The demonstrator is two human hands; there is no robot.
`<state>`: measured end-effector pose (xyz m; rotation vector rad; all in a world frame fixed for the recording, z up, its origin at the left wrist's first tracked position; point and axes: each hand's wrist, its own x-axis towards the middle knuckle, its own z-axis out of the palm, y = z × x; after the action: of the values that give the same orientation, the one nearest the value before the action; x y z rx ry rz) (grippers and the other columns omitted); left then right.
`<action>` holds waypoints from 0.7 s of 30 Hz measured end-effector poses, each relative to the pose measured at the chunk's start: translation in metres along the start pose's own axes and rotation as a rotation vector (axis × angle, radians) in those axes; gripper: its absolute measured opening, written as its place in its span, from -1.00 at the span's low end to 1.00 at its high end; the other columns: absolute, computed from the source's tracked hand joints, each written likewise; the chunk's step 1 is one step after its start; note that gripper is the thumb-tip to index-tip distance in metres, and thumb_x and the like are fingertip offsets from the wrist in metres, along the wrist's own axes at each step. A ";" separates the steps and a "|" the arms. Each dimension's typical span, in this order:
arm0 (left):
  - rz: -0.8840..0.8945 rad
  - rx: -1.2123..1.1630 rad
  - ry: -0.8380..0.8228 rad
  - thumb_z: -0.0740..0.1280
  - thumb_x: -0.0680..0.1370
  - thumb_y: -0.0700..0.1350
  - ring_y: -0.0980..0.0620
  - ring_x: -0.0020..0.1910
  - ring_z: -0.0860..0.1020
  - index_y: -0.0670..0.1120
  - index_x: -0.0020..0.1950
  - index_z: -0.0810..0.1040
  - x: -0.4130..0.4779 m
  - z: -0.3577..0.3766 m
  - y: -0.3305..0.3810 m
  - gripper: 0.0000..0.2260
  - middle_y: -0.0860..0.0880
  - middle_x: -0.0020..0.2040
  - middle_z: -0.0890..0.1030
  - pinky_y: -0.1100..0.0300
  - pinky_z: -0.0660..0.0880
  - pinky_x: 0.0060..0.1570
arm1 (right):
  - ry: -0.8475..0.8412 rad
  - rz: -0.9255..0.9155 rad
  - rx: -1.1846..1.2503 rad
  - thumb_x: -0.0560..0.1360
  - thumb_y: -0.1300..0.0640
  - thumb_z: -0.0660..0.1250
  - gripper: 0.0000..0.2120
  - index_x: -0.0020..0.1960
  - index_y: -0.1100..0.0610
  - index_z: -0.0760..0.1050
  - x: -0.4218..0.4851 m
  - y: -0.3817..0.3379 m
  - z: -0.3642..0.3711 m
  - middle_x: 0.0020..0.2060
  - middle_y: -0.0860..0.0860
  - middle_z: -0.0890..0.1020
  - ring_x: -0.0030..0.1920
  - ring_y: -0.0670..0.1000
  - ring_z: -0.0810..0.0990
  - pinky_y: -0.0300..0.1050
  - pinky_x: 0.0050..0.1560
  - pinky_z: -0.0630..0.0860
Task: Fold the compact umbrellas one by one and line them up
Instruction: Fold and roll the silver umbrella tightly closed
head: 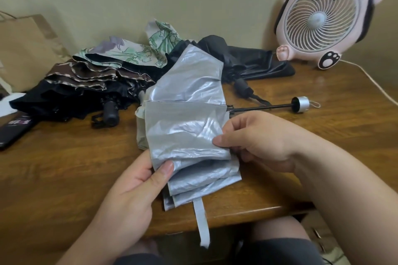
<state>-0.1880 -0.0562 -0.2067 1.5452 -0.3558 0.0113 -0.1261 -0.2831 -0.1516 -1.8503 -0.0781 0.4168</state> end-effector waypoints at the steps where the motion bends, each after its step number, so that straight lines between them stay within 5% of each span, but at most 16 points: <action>1: 0.001 0.000 -0.005 0.26 0.57 -0.09 0.04 0.33 0.59 0.13 0.28 0.65 0.000 0.000 0.000 -0.66 0.00 0.30 0.66 0.31 0.52 0.19 | 0.008 -0.019 0.045 0.48 0.21 0.51 -0.79 -0.25 0.17 0.50 -0.001 0.001 -0.001 -0.41 0.04 0.50 -0.37 0.00 0.38 -0.16 -0.33 0.30; 4: -0.004 -0.003 -0.009 0.25 0.58 -0.09 0.06 0.34 0.58 0.15 0.30 0.64 0.001 0.001 0.000 -0.65 0.02 0.31 0.65 0.33 0.50 0.20 | 0.040 -0.083 0.232 0.48 0.31 0.48 -0.79 -0.25 0.18 0.50 -0.004 0.006 -0.003 -0.41 0.08 0.55 -0.44 -0.04 0.45 -0.24 -0.42 0.36; 8: -0.012 -0.036 0.011 0.25 0.57 -0.11 0.05 0.32 0.60 0.13 0.27 0.66 0.000 0.003 0.001 -0.65 0.00 0.29 0.67 0.32 0.53 0.17 | 0.091 -0.138 0.394 0.40 0.41 0.49 -0.75 -0.15 0.12 0.51 -0.004 0.008 -0.005 -0.27 0.13 0.60 -0.30 0.04 0.51 -0.18 -0.35 0.39; 15: -0.051 -0.012 0.035 0.30 0.64 -0.12 0.11 0.26 0.62 0.03 0.28 0.66 -0.001 0.005 0.004 -0.74 0.05 0.24 0.69 0.38 0.53 0.10 | 0.080 -0.125 0.508 0.20 0.26 0.59 -0.49 0.08 0.13 0.49 0.000 0.008 -0.009 -0.03 0.19 0.64 -0.06 0.17 0.51 0.02 -0.06 0.40; 21: -0.052 -0.002 0.046 0.29 0.59 -0.09 0.12 0.26 0.62 0.08 0.28 0.65 -0.001 0.004 0.004 -0.70 0.06 0.24 0.69 0.39 0.52 0.11 | 0.064 -0.179 0.447 0.29 0.23 0.55 -0.57 0.11 0.14 0.51 -0.007 0.012 -0.003 -0.16 0.10 0.69 -0.27 -0.01 0.61 -0.22 -0.33 0.50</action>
<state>-0.1905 -0.0602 -0.2026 1.5488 -0.2791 0.0058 -0.1330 -0.2918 -0.1606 -1.4008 -0.0972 0.2262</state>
